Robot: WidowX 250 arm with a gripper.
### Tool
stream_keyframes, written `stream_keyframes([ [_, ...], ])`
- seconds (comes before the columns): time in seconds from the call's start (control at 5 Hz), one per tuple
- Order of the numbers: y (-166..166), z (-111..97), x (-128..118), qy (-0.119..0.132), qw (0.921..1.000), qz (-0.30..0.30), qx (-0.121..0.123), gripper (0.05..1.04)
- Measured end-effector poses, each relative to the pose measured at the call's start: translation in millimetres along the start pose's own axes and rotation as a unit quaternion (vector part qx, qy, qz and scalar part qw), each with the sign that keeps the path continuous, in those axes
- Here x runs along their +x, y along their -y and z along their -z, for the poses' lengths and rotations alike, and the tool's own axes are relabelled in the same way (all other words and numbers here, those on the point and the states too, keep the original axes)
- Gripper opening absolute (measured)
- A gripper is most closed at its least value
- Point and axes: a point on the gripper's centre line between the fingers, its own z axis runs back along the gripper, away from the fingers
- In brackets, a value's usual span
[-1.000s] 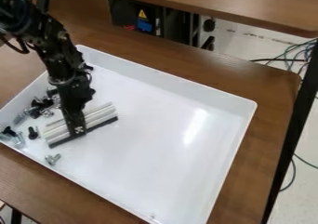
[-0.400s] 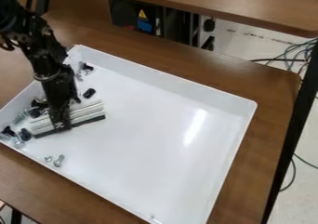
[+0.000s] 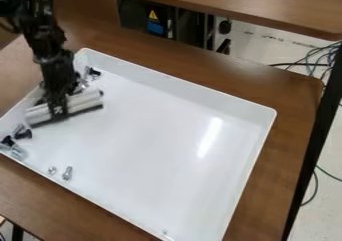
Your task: Sweep into pile
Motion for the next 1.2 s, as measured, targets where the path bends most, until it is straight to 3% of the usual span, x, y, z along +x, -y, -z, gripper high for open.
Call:
stream_keyframes([
  [0.2, -9.3, -7.7, 21.0, 0.003, 1.0000, 0.009, 0.004, 0.354],
  [0.4, -3.8, -6.8, 26.8, -0.001, 1.0000, 0.000, 0.002, 0.354],
  [0.8, 29.4, -15.3, 19.7, -0.016, 0.9987, -0.041, -0.025, 0.354],
  [1.2, 57.8, -53.2, 49.3, -0.011, 0.9990, -0.035, 0.024, 0.354],
])
